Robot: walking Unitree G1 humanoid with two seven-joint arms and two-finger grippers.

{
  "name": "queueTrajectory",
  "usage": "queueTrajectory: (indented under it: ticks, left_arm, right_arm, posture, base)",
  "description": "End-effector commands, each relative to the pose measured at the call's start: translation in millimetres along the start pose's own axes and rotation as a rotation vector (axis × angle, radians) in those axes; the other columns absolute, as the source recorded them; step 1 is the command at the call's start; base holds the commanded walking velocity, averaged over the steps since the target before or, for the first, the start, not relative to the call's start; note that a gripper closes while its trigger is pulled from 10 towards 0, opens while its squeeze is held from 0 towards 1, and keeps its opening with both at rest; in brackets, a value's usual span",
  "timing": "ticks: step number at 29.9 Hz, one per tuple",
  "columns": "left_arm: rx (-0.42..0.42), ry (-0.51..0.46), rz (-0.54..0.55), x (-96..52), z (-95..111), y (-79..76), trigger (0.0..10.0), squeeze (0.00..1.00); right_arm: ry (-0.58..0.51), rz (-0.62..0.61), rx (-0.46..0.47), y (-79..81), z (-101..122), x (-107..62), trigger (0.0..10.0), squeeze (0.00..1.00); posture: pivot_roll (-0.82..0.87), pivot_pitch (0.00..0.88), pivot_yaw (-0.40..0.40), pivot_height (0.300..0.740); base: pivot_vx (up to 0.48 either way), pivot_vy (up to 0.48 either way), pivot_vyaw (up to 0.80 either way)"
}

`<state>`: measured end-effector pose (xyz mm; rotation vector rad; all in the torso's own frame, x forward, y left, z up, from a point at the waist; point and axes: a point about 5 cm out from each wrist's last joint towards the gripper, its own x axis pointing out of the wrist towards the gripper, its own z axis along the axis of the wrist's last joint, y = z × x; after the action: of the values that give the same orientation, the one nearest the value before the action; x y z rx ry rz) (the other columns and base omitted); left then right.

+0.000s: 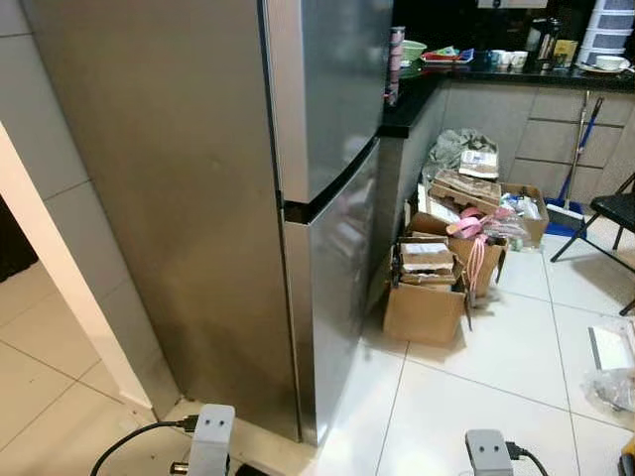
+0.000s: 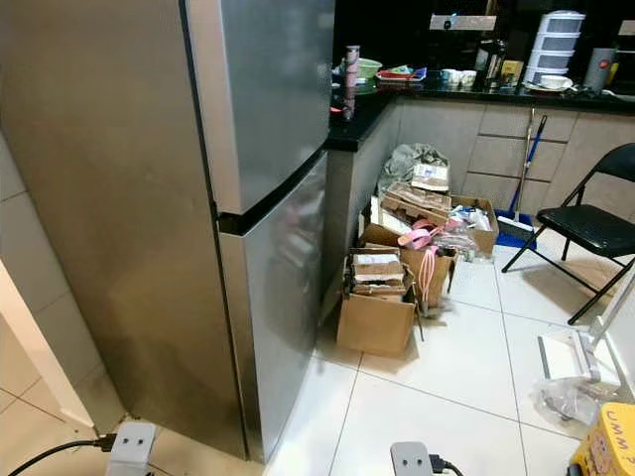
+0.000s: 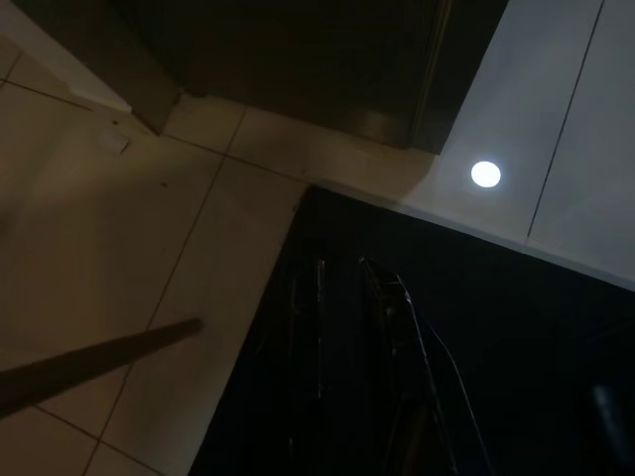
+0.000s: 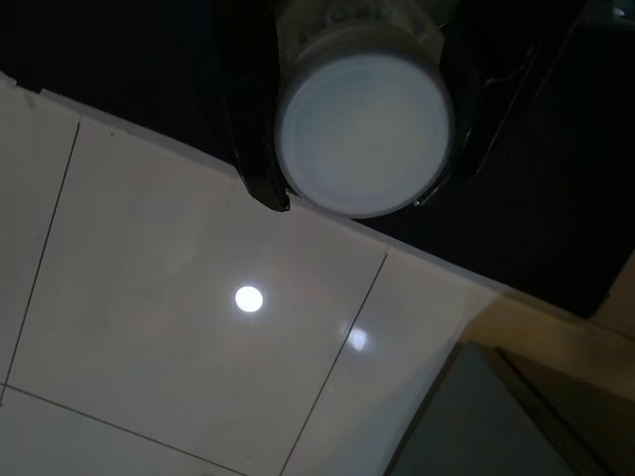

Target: Restocking fridge

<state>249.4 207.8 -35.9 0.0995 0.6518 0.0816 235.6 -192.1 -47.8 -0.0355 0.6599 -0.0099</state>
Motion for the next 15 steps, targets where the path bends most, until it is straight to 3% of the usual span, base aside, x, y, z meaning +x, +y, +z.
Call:
queueTrajectory:
  ticks: [1,15]
  left_arm:
    - [0.006,0.022,-0.003,-1.5,-6.0,0.7,10.0,0.00]
    - [0.020,0.025,-0.007,-2.4,-7.7,3.0,10.0,0.00]
  right_arm:
    - [-0.010,-0.010,0.005,-2.4,0.4,-0.6,10.0,0.00]
    - [-0.005,-0.006,0.009,-0.3,-3.0,-1.7,10.0,0.00]
  posture:
    - [-0.03,0.058,-0.005,0.740]
    - [-0.02,0.066,0.002,0.740]
  base:
    - [-0.330,0.000,0.00]
    - [-0.325,0.000,0.00]
